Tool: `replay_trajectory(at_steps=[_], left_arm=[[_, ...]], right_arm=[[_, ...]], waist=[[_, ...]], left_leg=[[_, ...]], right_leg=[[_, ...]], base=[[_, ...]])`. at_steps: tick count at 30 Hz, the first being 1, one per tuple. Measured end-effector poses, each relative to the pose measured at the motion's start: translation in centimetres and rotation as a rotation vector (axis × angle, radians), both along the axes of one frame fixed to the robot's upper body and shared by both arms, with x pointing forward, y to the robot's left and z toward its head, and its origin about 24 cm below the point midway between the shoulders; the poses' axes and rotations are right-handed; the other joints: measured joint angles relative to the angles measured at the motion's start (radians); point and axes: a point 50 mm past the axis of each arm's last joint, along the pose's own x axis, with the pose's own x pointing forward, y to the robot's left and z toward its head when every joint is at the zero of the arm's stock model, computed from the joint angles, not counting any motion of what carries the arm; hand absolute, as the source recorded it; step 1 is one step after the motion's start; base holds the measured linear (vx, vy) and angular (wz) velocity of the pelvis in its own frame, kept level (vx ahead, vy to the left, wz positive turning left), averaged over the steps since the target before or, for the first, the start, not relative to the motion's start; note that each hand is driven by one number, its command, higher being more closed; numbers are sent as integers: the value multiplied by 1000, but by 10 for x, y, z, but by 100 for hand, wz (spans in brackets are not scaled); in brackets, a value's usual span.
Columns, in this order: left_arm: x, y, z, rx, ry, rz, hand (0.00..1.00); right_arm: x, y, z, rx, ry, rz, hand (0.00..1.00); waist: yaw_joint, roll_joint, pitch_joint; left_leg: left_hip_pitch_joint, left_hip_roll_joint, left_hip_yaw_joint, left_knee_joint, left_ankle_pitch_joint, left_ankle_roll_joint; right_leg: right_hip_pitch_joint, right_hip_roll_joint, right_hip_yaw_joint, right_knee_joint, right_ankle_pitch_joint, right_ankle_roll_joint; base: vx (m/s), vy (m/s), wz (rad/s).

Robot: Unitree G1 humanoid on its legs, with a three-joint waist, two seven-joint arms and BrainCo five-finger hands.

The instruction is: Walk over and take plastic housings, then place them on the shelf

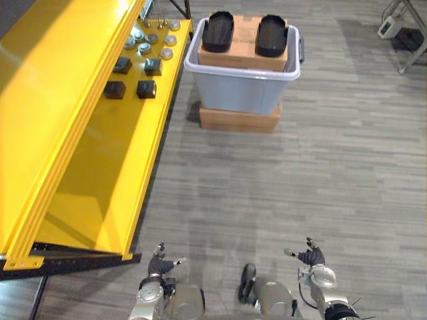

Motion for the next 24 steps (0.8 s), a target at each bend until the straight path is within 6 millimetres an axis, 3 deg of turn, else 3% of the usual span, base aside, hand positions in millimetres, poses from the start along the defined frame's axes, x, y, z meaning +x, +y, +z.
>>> replay_trajectory(at_steps=[1,2,3,4,5,7,9,11,12,13,14,15,18,19,21,22,23,24], left_arm=[[1,0,1,0,-7,0,0],[2,0,2,1,-10,-1,0],[2,0,2,1,-11,-2,0],[2,2,2,5,-9,2,0],[6,3,3,9,-19,1,0],[8,5,4,10,-21,12,0],[1,3,0,-7,-1,31,0],[-7,0,-4,-16,20,33,0],[-7,-1,-4,-16,20,27,0],[-5,1,-3,-10,21,24,0],[-5,1,-4,-9,25,25,0],[-7,2,-5,-6,36,27,0],[-12,11,-6,8,49,39,0],[-11,14,-5,11,44,49,0],[-6,16,-3,17,32,47,0],[-6,17,-3,23,31,46,0],[-8,17,-6,24,51,43,0],[-10,16,-8,25,66,40,0]], right_arm=[[-1,-2,0,1,-4,-16,0],[0,-4,1,0,-10,-25,0],[0,-4,1,3,-7,-30,0],[-4,2,-3,23,9,-34,0],[-4,13,-7,52,17,-23,0],[-6,24,-10,83,21,-22,0],[-4,34,-11,107,15,-15,0],[-8,36,-13,115,21,-22,0],[-14,36,-15,116,28,-27,0],[-19,37,-17,121,45,-30,0],[-22,36,-18,120,52,-32,0],[-23,36,-19,119,58,-32,0],[-26,39,-22,117,80,-3,0],[-24,38,-21,114,80,1,0],[-21,37,-21,107,81,5,0],[-22,37,-21,108,86,4,0],[-24,36,-22,108,92,-2,0],[-25,35,-22,109,95,-5,0]], waist=[[5,7,-4],[15,24,-13],[28,33,-16],[55,32,-27],[58,-12,-29],[58,-46,-30],[61,-66,-46],[58,-51,-69],[55,-46,-73],[55,-53,-75],[54,-51,-74],[52,-43,-72],[28,-34,-70],[14,-39,-73],[0,-29,-68],[-1,-42,-70],[-3,-62,-67],[-8,-76,-64]], left_leg=[[-16,-22,-1,-183,59,-26],[-53,-26,-6,-357,187,-35],[-71,-15,-4,-368,244,-40],[-68,-13,26,-361,325,10],[-78,-36,42,-324,293,56],[-103,-44,65,-203,249,126],[-73,-46,90,-134,208,145],[15,-43,92,-154,133,143],[87,-47,86,-189,83,140],[150,-63,85,-213,59,142],[185,-67,85,-230,53,143],[263,-71,84,-276,49,141],[404,-69,69,-371,46,137],[429,-58,54,-388,40,131],[447,-29,30,-407,27,111],[466,-26,19,-428,21,100],[494,-36,4,-441,10,81],[517,-39,-3,-446,2,71]], right_leg=[[25,-2,3,-25,-6,19],[46,6,20,-49,-31,57],[53,13,33,-53,-40,68],[69,13,66,-67,-58,82],[77,-11,83,-88,-54,83],[115,-44,120,-98,-24,132],[140,-57,162,-50,27,175],[79,-67,189,194,32,189],[-16,-92,193,452,54,240],[-119,-121,205,693,55,242],[-157,-137,198,774,42,221],[-213,-156,155,853,2,166],[-296,-160,38,740,-78,119],[-333,-141,9,597,-78,113],[-378,-95,-9,288,-8,129],[-403,-89,-7,82,80,160],[-442,-105,12,0,122,182],[-450,-116,21,-17,133,175]], base=[[353,87,-29],[460,160,-39],[593,219,-56],[634,190,-40],[540,130,-24],[488,133,7],[506,161,-19],[469,184,-24],[536,211,-2],[524,187,3],[477,143,1],[288,75,-3],[337,10,12],[344,-86,36],[379,-138,34],[432,-205,29],[382,-204,32],[333,-196,36]])
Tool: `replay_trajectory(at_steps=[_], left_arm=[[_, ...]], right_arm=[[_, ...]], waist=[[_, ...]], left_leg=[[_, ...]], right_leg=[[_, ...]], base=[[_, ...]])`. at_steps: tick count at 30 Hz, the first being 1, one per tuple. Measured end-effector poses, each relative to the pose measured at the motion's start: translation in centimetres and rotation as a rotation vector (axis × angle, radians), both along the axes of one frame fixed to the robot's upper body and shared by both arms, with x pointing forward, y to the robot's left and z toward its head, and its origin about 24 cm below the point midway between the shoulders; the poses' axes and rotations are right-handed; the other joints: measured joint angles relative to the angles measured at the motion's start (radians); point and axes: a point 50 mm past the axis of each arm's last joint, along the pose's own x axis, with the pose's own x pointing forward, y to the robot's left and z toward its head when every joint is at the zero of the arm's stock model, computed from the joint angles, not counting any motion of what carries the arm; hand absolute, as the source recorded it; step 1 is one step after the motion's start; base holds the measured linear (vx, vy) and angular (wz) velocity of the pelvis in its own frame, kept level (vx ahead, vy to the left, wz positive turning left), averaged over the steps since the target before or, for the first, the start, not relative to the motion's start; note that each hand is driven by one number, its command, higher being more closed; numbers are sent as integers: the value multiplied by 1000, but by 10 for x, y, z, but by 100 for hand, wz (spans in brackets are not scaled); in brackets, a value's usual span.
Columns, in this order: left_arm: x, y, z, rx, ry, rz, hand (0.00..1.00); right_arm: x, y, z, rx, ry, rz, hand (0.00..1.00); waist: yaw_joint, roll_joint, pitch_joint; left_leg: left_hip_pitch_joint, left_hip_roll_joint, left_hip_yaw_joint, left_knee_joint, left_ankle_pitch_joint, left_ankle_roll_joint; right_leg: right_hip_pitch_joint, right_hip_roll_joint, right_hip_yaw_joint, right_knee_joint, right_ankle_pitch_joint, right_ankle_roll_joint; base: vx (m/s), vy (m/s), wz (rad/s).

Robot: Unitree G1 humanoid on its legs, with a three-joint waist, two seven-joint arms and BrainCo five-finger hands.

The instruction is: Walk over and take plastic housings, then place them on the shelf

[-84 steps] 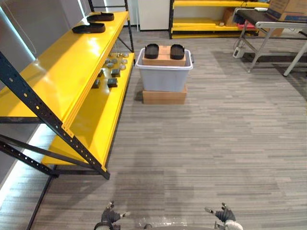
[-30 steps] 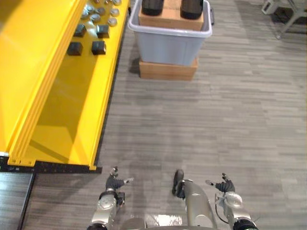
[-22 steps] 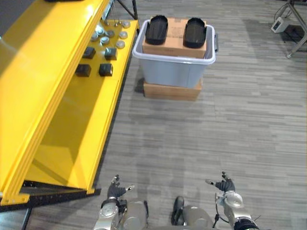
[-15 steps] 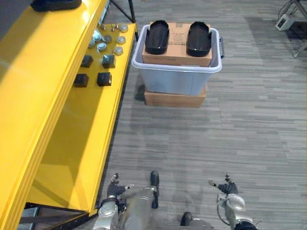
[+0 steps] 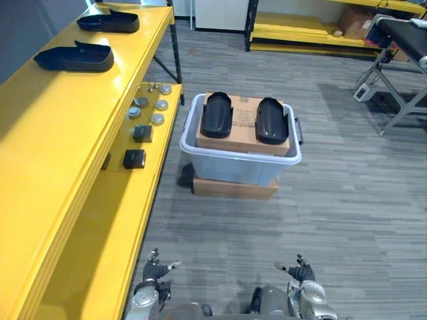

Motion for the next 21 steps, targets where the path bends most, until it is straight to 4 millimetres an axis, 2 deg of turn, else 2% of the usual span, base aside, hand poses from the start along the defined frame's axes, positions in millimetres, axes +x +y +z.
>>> replay_trajectory(at_steps=[1,2,4,5,6,7,8,9,10,11,12,13,15,16,17,19,21], left_arm=[[-5,0,-3,0,24,0,0],[-13,0,-7,1,55,1,0],[-14,-5,-9,-9,61,-9,0],[-14,-9,-11,-10,77,-27,0],[-15,-11,-12,-15,83,-27,0],[-17,-14,-14,-23,91,-25,0],[-18,-15,-14,-28,95,-24,0],[-19,-18,-15,-37,97,-17,0],[-19,-21,-16,-50,96,-14,0],[-19,-23,-16,-55,95,-12,0],[-18,-25,-15,-63,84,-10,0],[-16,-25,-14,-64,75,-9,0],[-14,-25,-12,-63,64,-9,0],[-15,-25,-13,-65,66,-8,0],[-15,-24,-13,-64,66,-6,0],[-18,-22,-13,-58,76,-4,0],[-11,-24,-12,-59,61,-15,0]], right_arm=[[-4,0,-2,0,13,-1,0],[-12,-2,-5,-4,40,-5,0],[-18,-8,-6,-9,57,-26,0],[-17,-9,-7,-8,61,-38,0],[-18,-9,-7,-9,67,-38,0],[-17,-9,-7,-7,71,-36,0],[-17,-9,-7,-8,71,-34,0],[-17,-11,-7,-15,72,-29,0],[-15,-15,-5,-28,68,-25,0],[-15,-17,-5,-32,67,-27,0],[-15,-21,-4,-38,65,-34,0],[-14,-22,-4,-39,63,-35,0],[-12,-25,-2,-46,49,-41,0],[-12,-27,-1,-49,41,-50,0],[-13,-30,-1,-56,39,-56,0],[-13,-25,-1,-45,36,-53,0],[-24,-24,-6,-37,67,-66,0]], waist=[[-6,-3,2],[-22,-4,-3],[-33,31,-12],[-35,57,-16],[-37,66,-20],[-36,74,-22],[-31,77,-22],[-17,81,-18],[-7,92,-10],[-3,96,-7],[10,100,-6],[11,101,-5],[11,105,-2],[11,113,-5],[18,118,-9],[10,112,-17],[12,111,-16]], left_leg=[[38,1,-13,-12,-11,-14],[93,23,-50,-25,-42,-38],[114,79,-79,-16,-59,-59],[90,129,-102,64,-57,-63],[75,141,-106,107,-49,-78],[29,168,-114,220,-8,-148],[-14,179,-130,328,45,-199],[-75,187,-140,465,97,-235],[-157,199,-128,636,57,-214],[-194,203,-115,686,27,-194],[-271,199,-81,703,-14,-154],[-297,197,-60,673,-20,-145],[-350,171,-34,472,-22,-140],[-353,145,-43,279,-5,-149],[-329,126,-48,164,131,-132],[-277,94,-41,71,183,-85],[-258,80,-44,51,186,-81]], right_leg=[[-1,-13,5,-15,6,-5],[8,-23,17,12,81,-33],[-2,8,10,94,157,-71],[-1,32,-19,153,164,-109],[2,45,-29,172,146,-144],[19,67,-43,193,111,-179],[44,86,-47,182,89,-188],[88,109,-41,146,75,-191],[157,141,-37,83,72,-195],[193,154,-36,54,72,-195],[262,172,-33,-1,70,-195],[284,177,-33,-18,70,-194],[325,180,-31,-44,67,-183],[343,178,-19,-52,62,-175],[360,178,5,-60,65,-166],[377,158,18,-88,62,-141],[396,145,12,-99,60,-138]], base=[[481,-291,59],[511,-306,63],[552,-334,55],[558,-368,39],[669,-457,28],[556,-371,5],[641,-398,-6],[584,-329,-16],[432,-223,-18],[365,-174,-24],[265,-109,-19],[352,-109,-20],[271,-34,-12],[223,47,-39],[288,70,-51],[347,90,-7],[261,87,19]])
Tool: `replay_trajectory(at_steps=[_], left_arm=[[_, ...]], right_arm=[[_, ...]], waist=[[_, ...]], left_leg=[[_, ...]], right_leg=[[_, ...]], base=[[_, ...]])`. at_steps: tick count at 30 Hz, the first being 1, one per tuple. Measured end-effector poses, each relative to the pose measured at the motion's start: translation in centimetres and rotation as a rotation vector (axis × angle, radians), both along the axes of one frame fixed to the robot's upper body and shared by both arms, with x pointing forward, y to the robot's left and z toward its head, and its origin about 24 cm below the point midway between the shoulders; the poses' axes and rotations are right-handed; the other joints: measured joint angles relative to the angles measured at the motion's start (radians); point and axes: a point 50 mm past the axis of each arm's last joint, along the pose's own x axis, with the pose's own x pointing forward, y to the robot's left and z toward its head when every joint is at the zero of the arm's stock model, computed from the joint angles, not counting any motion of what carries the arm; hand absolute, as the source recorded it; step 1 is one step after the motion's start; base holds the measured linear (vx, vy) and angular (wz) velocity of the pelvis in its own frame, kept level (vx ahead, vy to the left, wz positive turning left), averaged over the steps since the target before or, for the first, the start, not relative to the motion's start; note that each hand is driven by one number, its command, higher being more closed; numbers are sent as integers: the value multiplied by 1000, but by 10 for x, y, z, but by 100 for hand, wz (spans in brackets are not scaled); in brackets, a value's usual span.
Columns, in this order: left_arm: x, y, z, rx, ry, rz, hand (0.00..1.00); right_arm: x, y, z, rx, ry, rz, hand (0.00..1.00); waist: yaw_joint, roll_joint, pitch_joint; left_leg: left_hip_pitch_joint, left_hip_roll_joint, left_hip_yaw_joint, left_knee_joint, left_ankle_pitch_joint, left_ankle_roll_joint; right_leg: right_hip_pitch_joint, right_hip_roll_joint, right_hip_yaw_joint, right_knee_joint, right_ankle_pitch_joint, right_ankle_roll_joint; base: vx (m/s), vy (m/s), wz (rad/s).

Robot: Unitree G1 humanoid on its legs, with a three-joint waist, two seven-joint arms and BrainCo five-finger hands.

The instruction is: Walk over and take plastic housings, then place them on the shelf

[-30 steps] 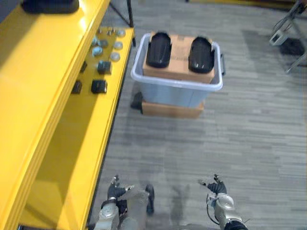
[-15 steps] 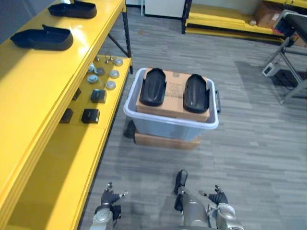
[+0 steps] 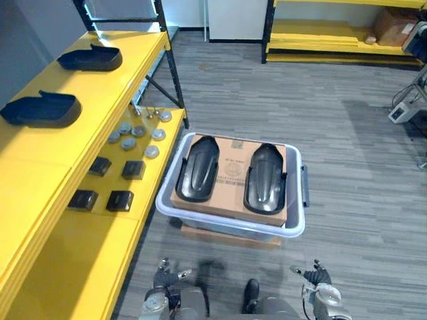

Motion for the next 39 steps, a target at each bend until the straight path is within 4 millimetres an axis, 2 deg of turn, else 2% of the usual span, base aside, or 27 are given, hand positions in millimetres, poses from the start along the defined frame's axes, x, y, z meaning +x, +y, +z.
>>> replay_trajectory(at_steps=[3,7,11,13,16,19,22,24,26,29,34,39], left_arm=[[-5,4,-2,10,19,-4,0],[-5,8,-2,20,23,-36,0],[-9,10,-3,28,37,-37,0],[-13,14,-4,38,47,-35,0],[-23,20,-6,49,71,-30,0],[-38,22,-9,51,108,-23,0],[-43,25,-10,55,114,-22,0],[-44,25,-10,54,113,-27,0],[-42,23,-9,45,104,-40,0],[-39,20,-7,40,85,-47,0],[-38,17,-6,37,71,-65,0],[-36,15,-5,37,56,-70,0]], right_arm=[[-7,2,-3,7,14,-7,0],[-7,5,-3,30,3,-44,0],[-12,-8,-2,42,-13,-159,0],[-13,-20,2,34,-39,-237,0],[-7,-48,15,-24,-109,-329,0],[10,-76,43,-117,-243,-359,0],[36,-84,77,-196,-405,-322,0],[53,-79,96,-232,-495,-259,0],[76,-64,117,-259,-595,-158,0],[100,-46,139,-293,-694,-57,0],[121,-25,150,-337,-726,41,0],[135,-12,147,-396,-668,91,0]], waist=[[-2,-7,-6],[-1,-13,-12],[-3,-17,-15],[-3,-20,-21],[-3,-27,-28],[-8,-32,-60],[-6,-44,-70],[-6,-46,-71],[-7,-46,-72],[-4,-46,-74],[-1,-45,-74],[2,-42,-66]], left_leg=[[79,-13,-1,-46,0,0],[99,-13,-1,-83,0,0],[112,-13,5,-119,12,9],[122,-14,9,-144,25,7],[132,-16,18,-168,32,11],[114,-20,28,-190,41,12],[112,-22,39,-214,54,6],[113,-22,44,-217,55,8],[111,-24,47,-219,58,12],[93,-32,45,-219,64,20],[88,-39,28,-219,64,21],[78,-41,14,-217,68,26]], right_leg=[[67,-6,4,-18,-16,23],[78,-4,6,-36,-17,25],[78,-2,10,-47,-17,25],[76,-2,14,-50,-17,25],[69,-1,33,-54,-16,25],[35,-2,49,-56,-10,28],[21,0,60,-69,1,34],[19,0,66,-70,8,28],[16,0,71,-75,13,29],[3,1,68,-86,20,31],[5,-2,59,-86,21,32],[2,-4,48,-85,21,33]], base=[[198,41,6],[81,8,0],[-8,-2,-2],[-56,-6,-6],[-74,7,-14],[-69,22,-16],[-32,14,-11],[-5,15,-9],[14,17,-6],[22,12,2],[29,20,9],[-22,15,8]])
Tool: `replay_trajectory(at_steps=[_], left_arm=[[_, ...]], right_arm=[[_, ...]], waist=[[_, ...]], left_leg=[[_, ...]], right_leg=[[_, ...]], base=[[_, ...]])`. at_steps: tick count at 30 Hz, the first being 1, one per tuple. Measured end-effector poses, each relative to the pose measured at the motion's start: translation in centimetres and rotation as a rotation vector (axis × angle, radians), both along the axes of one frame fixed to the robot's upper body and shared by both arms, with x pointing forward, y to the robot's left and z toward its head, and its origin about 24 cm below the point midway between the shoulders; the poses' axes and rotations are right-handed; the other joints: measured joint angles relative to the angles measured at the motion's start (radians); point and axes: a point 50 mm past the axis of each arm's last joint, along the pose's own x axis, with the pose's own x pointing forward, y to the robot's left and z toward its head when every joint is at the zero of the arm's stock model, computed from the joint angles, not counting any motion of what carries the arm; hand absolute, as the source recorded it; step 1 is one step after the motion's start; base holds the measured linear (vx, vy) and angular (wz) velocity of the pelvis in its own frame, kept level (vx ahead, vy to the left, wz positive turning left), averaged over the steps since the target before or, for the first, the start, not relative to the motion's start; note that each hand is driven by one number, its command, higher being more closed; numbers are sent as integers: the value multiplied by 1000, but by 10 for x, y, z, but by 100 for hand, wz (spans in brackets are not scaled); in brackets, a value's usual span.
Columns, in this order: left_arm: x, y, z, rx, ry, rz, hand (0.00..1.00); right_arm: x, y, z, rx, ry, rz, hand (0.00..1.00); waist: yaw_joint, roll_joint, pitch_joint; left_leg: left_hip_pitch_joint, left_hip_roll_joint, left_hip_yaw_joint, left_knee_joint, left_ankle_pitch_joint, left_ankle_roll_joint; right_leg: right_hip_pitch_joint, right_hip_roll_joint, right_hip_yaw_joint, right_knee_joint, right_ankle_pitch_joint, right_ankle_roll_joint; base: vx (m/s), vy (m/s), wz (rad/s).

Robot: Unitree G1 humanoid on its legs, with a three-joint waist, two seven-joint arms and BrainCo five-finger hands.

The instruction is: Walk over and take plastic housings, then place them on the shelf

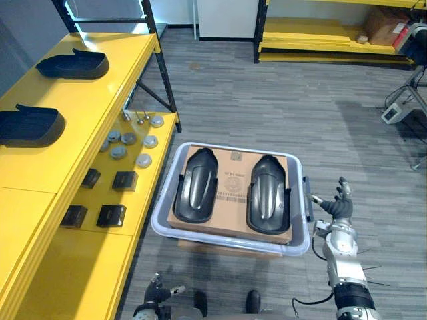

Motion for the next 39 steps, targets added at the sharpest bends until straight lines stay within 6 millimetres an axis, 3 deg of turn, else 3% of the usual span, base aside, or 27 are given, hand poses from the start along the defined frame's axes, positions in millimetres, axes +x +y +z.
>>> replay_trajectory(at_steps=[9,16,17,22,30,35,39], left_arm=[[13,-11,5,-11,-59,-3,0],[28,-20,9,-17,-95,-34,0],[35,-22,11,-20,-114,-45,0],[42,-24,14,-21,-137,-57,0],[42,-24,14,-6,-138,-66,0],[43,-24,14,-5,-136,-64,0],[43,-24,17,-9,-152,-61,0]], right_arm=[[14,-3,-27,33,181,-103,0],[47,-2,-14,118,194,-118,0],[51,-2,-12,121,203,-114,100],[68,6,3,148,173,-79,100],[71,0,10,150,138,-82,100],[47,-6,-6,92,154,-46,100],[23,-14,-3,22,99,-44,100]], waist=[[26,34,70],[39,41,132],[51,44,146],[52,44,180],[51,41,189],[50,39,187],[44,32,176]], left_leg=[[-57,1,-34,-3,33,-3],[-109,-1,-53,-35,79,-2],[-111,-3,-53,-34,80,-1],[-138,-9,-61,-34,89,4],[-129,-11,-49,-35,88,4],[-82,-6,-41,-50,88,3],[-62,-6,-36,-57,87,4]], right_leg=[[-57,-1,-20,30,1,-1],[-121,-4,-32,41,16,-2],[-123,-5,-32,43,17,-2],[-155,-13,-31,60,17,-2],[-155,-16,-9,68,14,4],[-118,-12,16,73,8,12],[-103,-17,26,71,4,17]], base=[[-72,1,9],[-46,19,7],[-11,37,1],[-11,44,5],[5,33,-4],[-1,9,-3],[1,17,-2]])
